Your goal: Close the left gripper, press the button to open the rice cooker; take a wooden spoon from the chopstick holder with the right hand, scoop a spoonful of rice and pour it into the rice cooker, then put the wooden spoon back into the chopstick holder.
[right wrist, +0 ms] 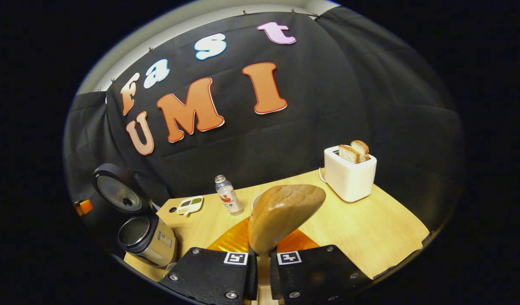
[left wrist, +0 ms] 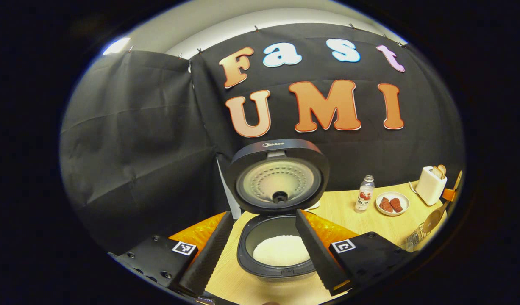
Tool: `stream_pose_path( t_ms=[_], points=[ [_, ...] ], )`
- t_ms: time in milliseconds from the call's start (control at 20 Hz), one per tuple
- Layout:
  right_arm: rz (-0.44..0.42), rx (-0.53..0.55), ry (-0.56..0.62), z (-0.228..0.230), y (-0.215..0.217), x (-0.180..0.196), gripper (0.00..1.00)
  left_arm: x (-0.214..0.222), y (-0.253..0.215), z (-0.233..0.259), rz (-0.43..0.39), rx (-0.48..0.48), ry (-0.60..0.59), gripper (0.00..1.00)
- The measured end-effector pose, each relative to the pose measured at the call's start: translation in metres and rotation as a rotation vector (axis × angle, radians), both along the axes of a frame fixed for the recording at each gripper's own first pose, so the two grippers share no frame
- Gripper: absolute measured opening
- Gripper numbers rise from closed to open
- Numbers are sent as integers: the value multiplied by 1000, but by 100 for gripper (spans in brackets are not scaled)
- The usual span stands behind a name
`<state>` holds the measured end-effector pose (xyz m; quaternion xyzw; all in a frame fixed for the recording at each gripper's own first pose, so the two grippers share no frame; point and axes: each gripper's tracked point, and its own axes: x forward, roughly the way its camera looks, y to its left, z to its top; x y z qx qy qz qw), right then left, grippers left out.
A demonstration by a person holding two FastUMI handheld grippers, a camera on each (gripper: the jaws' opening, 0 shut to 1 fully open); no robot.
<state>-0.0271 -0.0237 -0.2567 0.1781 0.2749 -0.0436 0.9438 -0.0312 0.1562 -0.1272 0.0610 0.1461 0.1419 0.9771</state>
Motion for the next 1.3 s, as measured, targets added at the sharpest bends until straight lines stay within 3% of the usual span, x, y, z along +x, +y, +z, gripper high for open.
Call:
stream_pose_path(
  t_ms=[200, 650, 900, 1300],
  points=[
    [-31, -13, 19, -16, -21, -1, 11, 1, -12, 6, -17, 8, -3, 100],
    [-59, 15, 103, -73, -21, -5, 11, 3, -15, 17, -15, 32, -16, 100],
    [-32, 4, 163, -95, -14, -8, 12, 1, -10, 13, 6, 0, -12, 99],
    [16, -10, 272, -110, -7, -27, 16, 15, 24, 48, 30, -65, -85, 100]
  ],
)
